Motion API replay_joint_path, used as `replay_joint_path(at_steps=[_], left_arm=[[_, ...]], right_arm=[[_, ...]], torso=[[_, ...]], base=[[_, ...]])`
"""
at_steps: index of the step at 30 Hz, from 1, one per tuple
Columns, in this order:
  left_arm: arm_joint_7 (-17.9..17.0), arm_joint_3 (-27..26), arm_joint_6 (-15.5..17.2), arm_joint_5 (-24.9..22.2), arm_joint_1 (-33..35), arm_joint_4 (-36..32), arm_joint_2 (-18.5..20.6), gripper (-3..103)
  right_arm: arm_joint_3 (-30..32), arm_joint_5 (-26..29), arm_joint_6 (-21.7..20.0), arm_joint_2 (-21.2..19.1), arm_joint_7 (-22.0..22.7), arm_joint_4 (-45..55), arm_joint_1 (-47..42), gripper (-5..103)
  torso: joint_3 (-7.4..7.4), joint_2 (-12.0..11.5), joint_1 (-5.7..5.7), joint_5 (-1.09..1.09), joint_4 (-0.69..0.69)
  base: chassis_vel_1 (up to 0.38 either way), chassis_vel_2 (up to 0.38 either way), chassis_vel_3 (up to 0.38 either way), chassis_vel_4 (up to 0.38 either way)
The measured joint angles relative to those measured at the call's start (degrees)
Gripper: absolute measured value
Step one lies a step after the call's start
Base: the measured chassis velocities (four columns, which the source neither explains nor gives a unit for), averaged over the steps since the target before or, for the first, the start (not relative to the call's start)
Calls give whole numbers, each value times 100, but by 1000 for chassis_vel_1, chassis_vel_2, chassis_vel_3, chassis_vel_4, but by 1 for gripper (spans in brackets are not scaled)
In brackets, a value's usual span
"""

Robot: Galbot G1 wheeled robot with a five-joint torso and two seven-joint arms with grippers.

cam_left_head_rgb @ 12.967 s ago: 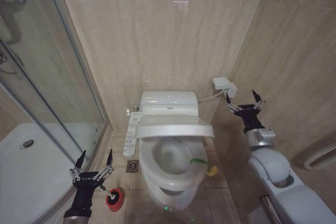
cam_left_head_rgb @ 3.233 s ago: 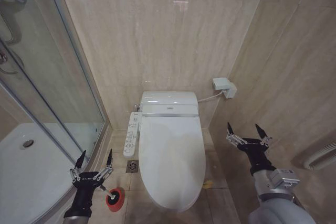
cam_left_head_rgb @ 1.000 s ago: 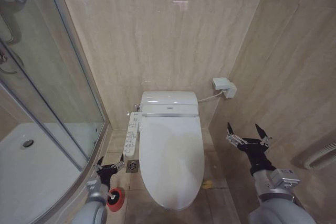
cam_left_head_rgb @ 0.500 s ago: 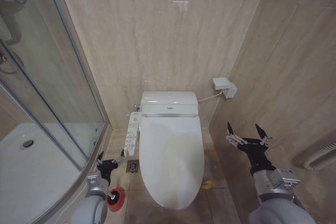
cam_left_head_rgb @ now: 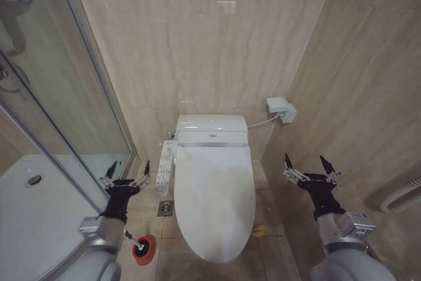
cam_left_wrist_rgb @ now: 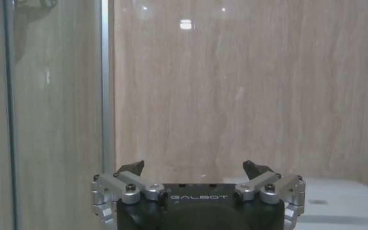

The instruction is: Open the toilet lid, clean the toilet bowl with a toilet brush, close the toilet lid, and flush.

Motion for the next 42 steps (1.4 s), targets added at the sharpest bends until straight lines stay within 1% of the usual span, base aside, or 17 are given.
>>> replay_joint_path(at_steps=[1, 2, 3, 4, 6, 7, 8, 10, 11, 12, 14, 19, 27, 30, 35, 41, 42], left_arm=[[32, -5, -169, -69, -2, 111, 17, 100], [32, -5, -169, -69, -2, 111, 17, 100], [61, -4, -365, -121, -4, 232, 31, 100], [105, -5, -601, -157, -5, 380, 44, 100], [225, -19, -1082, -183, 0, 687, 61, 100], [225, -19, -1082, -183, 0, 687, 61, 100], [281, -37, -1351, -192, 1, 863, 79, 100], [295, -39, -1738, -234, 17, 1116, 167, 100], [285, -39, -1884, -265, 31, 1200, 229, 100], [285, -39, -1884, -265, 31, 1200, 229, 100], [168, -80, -2061, -329, 126, 1277, 371, 100], [-97, -133, -2060, -354, 331, 1236, 358, 100], [-90, -88, -2061, -108, 488, 1204, 218, 100], [2, -138, -2093, -70, 503, 1216, 213, 100], [46, -159, -2163, -42, 521, 1265, 176, 100], [23, -161, -2184, -40, 512, 1349, 150, 100], [-46, -168, -2158, -40, 479, 1389, 145, 100]], right_arm=[[0, 0, 0, 0, 0, 0, 1, 100], [0, 0, 0, 0, 0, 0, 1, 100], [0, 0, 0, 0, 0, 0, -1, 100], [0, 0, 0, 0, 0, 0, 2, 100], [0, 0, 0, 0, 0, 0, -1, 100], [0, 0, 0, 0, 0, 0, -1, 100], [0, 0, 0, 0, 0, 0, 1, 100], [0, 0, 0, 0, 0, 0, 0, 100], [0, 0, 0, 0, 0, 0, 1, 100], [0, 0, 0, 0, 0, 0, 1, 100], [0, 0, 0, 0, 0, 0, 0, 100], [0, 0, 0, 0, 0, 0, 0, 100], [0, 0, 0, 0, 0, 0, 1, 100], [0, 0, 0, 0, 0, 0, 0, 100], [0, 0, 0, 0, 0, 0, 0, 100], [0, 0, 0, 0, 0, 0, 1, 100], [0, 0, 0, 0, 0, 0, 0, 100]], torso=[[0, 0, 1, -6, -3], [0, 0, 1, -6, -3], [0, 0, 0, -8, -3], [0, 0, 0, -2, -3], [0, 0, 1, -6, -4], [0, 0, 1, -6, -4], [0, 0, 1, -5, -3], [0, 0, 1, -5, -2], [0, 0, 1, -6, -3], [0, 0, 1, -6, -3], [0, 0, 1, -3, -3], [0, 0, 1, -4, -2], [0, 0, 1, -4, -2], [0, 0, 1, -3, -3], [0, 0, 1, -3, -3], [0, -1, 1, -4, -2], [0, -1, 1, -4, -2]], base=[[0, 0, 0, 0], [0, 0, 0, 0], [0, 0, 0, 0], [0, 0, 0, 0], [0, 0, 0, 0], [0, 0, 0, 0], [0, 0, 0, 0], [0, 0, 0, 0], [0, 0, 0, 0], [0, 0, 0, 0], [0, 0, 0, 0], [0, 0, 0, 0], [0, 0, 0, 0], [0, 0, 0, 0], [0, 0, 0, 0], [0, 0, 0, 0], [0, 0, 0, 0]])
